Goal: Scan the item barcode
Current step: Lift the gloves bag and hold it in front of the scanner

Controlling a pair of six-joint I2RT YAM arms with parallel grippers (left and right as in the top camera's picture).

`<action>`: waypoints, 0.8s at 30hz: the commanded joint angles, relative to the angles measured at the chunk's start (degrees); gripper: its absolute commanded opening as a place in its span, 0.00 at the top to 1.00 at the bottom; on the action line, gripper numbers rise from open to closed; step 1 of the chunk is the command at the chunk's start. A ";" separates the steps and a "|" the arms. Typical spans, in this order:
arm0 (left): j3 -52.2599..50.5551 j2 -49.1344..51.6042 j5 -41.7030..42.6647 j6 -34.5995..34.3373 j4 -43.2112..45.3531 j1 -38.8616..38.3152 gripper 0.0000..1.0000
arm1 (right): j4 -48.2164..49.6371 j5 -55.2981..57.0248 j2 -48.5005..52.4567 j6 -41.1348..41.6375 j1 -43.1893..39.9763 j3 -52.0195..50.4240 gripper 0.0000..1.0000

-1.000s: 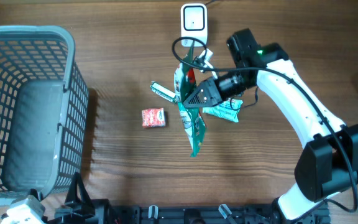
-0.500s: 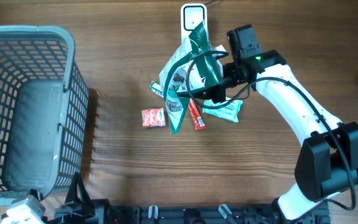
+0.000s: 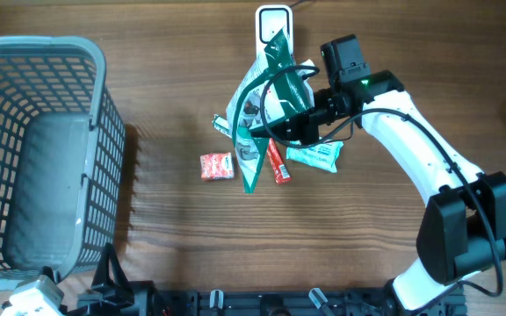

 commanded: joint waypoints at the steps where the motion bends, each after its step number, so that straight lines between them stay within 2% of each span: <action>1: 0.04 -0.46 0.46 -0.07 0.04 -0.28 0.00 | 0.17 16.98 -0.31 -2.38 0.76 -0.37 0.96; 3: 0.04 -0.46 0.46 -0.07 0.04 -0.28 0.00 | 2.16 21.05 -0.31 -3.50 0.98 -0.37 0.96; 5: 0.04 -0.48 0.46 -0.07 0.02 -0.28 0.00 | 4.28 17.16 -0.33 -4.79 0.98 -0.37 0.96; 7: 0.04 -0.48 0.46 -0.07 0.02 -0.28 0.00 | 4.33 6.82 -0.33 -13.90 0.98 -0.37 0.96; 9: 0.04 -0.46 0.46 -0.07 0.02 -0.28 0.00 | 2.75 -3.93 -0.33 -28.44 0.98 -0.37 0.95; 11: 0.04 -0.46 0.46 -0.07 0.04 -0.28 0.00 | 2.95 -7.72 -0.33 -34.99 0.98 -0.37 0.96; 14: 0.04 -0.46 0.46 -0.07 0.04 -0.28 0.00 | 3.23 -7.72 -0.33 -38.27 1.09 -0.37 0.95; 24: 0.04 -0.48 0.46 -0.07 0.02 -0.28 0.00 | 8.92 -7.72 -0.33 -37.77 1.09 -0.37 0.96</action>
